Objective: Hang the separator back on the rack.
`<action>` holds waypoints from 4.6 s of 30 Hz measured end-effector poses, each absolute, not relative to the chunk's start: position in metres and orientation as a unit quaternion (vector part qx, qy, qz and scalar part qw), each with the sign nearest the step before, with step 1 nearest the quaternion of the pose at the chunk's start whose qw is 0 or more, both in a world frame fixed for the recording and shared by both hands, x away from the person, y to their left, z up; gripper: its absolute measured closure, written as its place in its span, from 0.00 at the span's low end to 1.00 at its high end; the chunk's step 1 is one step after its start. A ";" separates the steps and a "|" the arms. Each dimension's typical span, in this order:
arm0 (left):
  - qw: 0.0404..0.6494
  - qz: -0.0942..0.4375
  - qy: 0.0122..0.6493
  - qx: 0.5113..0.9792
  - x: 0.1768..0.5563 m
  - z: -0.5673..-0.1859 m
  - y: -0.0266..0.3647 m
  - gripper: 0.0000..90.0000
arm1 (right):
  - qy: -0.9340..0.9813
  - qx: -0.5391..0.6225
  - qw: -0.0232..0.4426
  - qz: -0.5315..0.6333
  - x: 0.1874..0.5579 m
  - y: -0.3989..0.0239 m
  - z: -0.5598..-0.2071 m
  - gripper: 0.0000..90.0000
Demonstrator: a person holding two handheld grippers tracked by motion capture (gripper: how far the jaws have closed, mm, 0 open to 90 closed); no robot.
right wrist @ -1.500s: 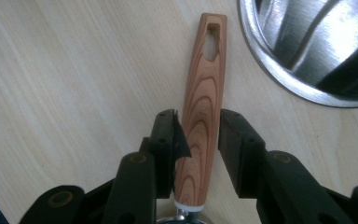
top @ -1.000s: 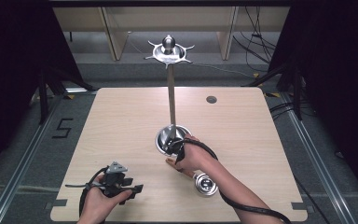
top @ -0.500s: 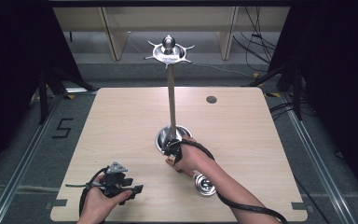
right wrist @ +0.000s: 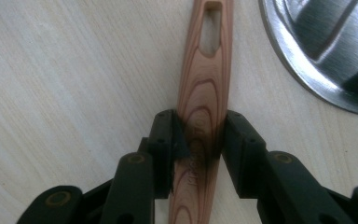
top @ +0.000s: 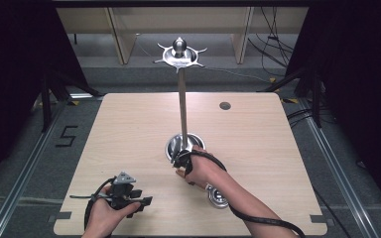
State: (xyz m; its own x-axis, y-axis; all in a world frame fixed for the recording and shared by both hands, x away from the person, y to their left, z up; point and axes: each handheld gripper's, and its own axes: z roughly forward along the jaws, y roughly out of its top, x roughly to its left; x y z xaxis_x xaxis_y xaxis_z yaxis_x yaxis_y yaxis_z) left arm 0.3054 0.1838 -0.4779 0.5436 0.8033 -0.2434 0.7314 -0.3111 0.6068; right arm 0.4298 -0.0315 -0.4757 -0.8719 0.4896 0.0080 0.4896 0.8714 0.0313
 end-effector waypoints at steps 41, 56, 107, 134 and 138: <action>0.341 0.045 0.481 0.806 0.306 -0.481 0.183 0.54 | 0.874 0.256 0.144 0.387 0.379 -0.186 -0.407 0.76; 0.349 0.055 0.483 0.801 0.306 -0.481 0.183 0.54 | 0.813 0.263 0.196 0.481 0.372 -0.206 -0.385 0.76; 0.362 0.096 0.462 0.804 0.307 -0.471 0.187 0.52 | 0.756 0.271 0.214 0.556 0.369 -0.208 -0.335 0.76; 0.368 0.094 0.467 0.798 0.308 -0.473 0.187 0.52 | 0.738 0.266 0.233 0.575 0.377 -0.213 -0.316 0.76; 0.371 0.095 0.468 0.797 0.308 -0.473 0.187 0.52 | 0.736 0.261 0.241 0.576 0.378 -0.215 -0.312 0.76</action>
